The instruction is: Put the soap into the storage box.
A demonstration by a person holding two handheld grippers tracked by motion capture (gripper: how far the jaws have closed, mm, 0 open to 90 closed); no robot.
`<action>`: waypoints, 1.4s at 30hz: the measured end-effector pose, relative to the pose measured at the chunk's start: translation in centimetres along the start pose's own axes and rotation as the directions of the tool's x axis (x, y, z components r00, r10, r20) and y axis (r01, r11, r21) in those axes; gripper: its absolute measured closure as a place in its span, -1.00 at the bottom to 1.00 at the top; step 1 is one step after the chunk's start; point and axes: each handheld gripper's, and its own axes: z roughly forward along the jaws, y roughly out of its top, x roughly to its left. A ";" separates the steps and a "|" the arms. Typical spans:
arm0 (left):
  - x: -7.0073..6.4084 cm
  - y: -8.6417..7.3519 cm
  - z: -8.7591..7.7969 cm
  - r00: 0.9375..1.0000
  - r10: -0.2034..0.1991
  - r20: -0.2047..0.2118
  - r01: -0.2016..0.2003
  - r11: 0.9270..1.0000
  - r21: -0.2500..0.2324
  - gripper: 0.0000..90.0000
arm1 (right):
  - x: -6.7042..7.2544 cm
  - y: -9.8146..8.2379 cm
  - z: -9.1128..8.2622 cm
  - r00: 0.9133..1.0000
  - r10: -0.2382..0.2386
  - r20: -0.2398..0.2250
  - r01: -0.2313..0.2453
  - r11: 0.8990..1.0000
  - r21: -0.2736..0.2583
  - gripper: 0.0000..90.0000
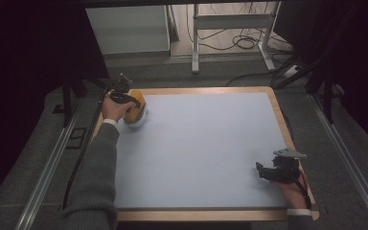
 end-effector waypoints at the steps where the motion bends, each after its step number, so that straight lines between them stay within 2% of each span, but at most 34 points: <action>1: 0.0 -0.1 0.1 1.000 -0.004 -0.002 0.004 1.000 -0.004 0.37 | 0.0 0.0 0.0 1.000 0.002 0.001 -0.002 1.000 0.000 -0.79; 6: 0.4 -0.4 0.3 1.000 -0.019 -0.005 0.019 1.000 -0.003 0.36 | 0.1 0.0 0.1 1.000 -0.001 0.000 0.001 1.000 0.002 -0.79; 9: 0.8 -0.6 0.6 0.999 -0.042 -0.002 0.042 0.999 -0.011 0.36 | 0.1 0.0 0.1 1.000 -0.002 0.001 0.002 1.000 0.002 -0.79; 13: 0.9 -0.6 0.8 0.999 -0.043 -0.007 0.042 0.999 -0.006 0.36 | 0.1 0.0 0.1 1.000 -0.004 0.001 0.004 1.000 0.005 -0.79; 15: 0.9 -0.6 1.0 0.998 -0.054 0.013 0.055 0.998 -0.019 0.33 | 0.1 0.0 0.1 1.000 -0.005 0.000 0.005 1.000 0.004 -0.79; 17: 0.8 -0.5 0.9 0.998 -0.055 0.014 0.055 0.998 -0.026 0.32 | 0.1 0.0 0.1 1.000 -0.004 0.000 0.004 1.000 0.004 -0.79; 18: 0.7 -0.4 0.8 0.999 -0.047 0.011 0.047 0.999 -0.024 0.31 | 0.1 -0.1 0.1 1.000 -0.004 0.001 0.004 1.000 0.003 -0.79; 20: 0.7 -0.4 0.8 0.999 -0.049 0.020 0.050 0.998 -0.028 0.14 | 0.1 -0.1 0.1 1.000 -0.004 0.002 0.004 1.000 0.004 -0.79; 21: 0.7 -0.4 0.7 0.999 -0.052 0.009 0.052 0.998 -0.031 0.14 | 0.1 -0.1 0.1 1.000 -0.004 0.000 0.004 1.000 0.005 -0.79; 23: 1.0 -0.4 0.6 0.999 -0.047 -0.001 0.047 0.999 -0.025 0.00 | 0.1 -0.1 0.1 1.000 -0.004 0.001 0.004 1.000 0.004 -0.79; 25: 1.0 -0.5 0.3 0.998 -0.042 -0.041 0.041 0.998 -0.039 -0.16 | 0.1 -0.1 0.1 1.000 -0.005 -0.001 0.005 1.000 0.004 -0.79; 27: 1.0 -0.5 0.1 0.997 -0.037 -0.064 0.035 0.999 -0.035 -0.29 | 0.1 -0.1 0.1 1.000 -0.004 0.000 0.004 1.000 0.004 -0.79; 30: 1.3 -0.6 -0.4 0.998 -0.039 -0.051 0.037 0.999 -0.040 -0.34 | 0.2 0.0 0.1 1.000 -0.006 -0.001 0.006 1.000 0.007 -0.79; 33: 1.4 -0.7 -1.5 0.998 -0.011 -0.067 0.007 0.998 -0.068 -0.40 | 0.2 0.0 0.1 1.000 -0.008 0.003 0.008 1.000 0.006 -0.79; 35: 1.4 -0.8 -1.8 0.998 -0.008 -0.070 0.003 0.997 -0.078 -0.40 | 0.2 0.0 0.1 1.000 -0.008 0.003 0.008 1.000 0.007 -0.79; 37: 1.4 -1.0 -2.5 0.999 -0.019 -0.037 0.015 0.994 -0.107 -0.37 | 0.1 0.0 0.0 1.000 -0.007 0.005 0.007 1.000 0.002 -0.79; 38: 1.3 -1.3 -3.0 1.000 -0.008 -0.027 0.005 0.993 -0.118 -0.38 | 0.0 0.1 -0.2 1.000 -0.003 0.005 0.003 1.000 -0.003 -0.79; 42: 1.2 -1.9 -3.7 1.000 0.001 -0.012 -0.003 0.990 -0.144 -0.39 | -0.1 0.2 -0.3 1.000 -0.003 0.008 0.003 1.000 -0.011 -0.79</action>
